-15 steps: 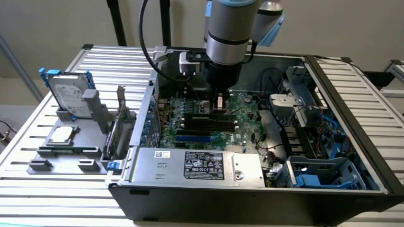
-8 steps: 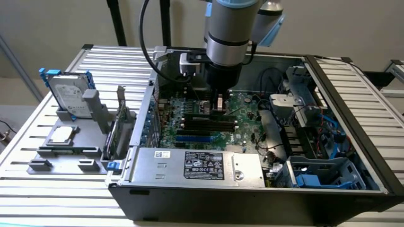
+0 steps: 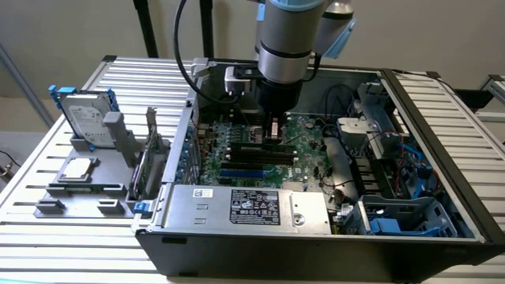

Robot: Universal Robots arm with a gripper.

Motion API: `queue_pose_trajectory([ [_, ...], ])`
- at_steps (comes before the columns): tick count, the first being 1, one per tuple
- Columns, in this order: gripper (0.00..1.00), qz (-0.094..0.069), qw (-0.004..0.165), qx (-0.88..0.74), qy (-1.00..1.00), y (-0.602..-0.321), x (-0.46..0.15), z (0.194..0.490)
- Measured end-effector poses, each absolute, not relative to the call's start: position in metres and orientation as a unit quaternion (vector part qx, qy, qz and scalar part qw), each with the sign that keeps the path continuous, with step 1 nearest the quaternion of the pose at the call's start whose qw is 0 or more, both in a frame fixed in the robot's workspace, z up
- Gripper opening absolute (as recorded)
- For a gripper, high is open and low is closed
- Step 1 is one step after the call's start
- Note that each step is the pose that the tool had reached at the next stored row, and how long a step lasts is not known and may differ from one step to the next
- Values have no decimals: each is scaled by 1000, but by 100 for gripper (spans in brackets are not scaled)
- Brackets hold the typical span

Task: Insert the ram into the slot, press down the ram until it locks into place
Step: 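Insert the ram into the slot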

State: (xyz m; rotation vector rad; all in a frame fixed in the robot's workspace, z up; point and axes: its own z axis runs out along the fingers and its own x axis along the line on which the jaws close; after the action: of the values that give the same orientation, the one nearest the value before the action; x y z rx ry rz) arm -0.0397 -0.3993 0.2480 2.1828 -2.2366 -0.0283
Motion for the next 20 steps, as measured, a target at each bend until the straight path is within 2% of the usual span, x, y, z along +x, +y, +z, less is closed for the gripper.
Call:
queue_pose_trajectory([
  [20, 13, -8, 7, 698, -716, -399, -40, 240],
])
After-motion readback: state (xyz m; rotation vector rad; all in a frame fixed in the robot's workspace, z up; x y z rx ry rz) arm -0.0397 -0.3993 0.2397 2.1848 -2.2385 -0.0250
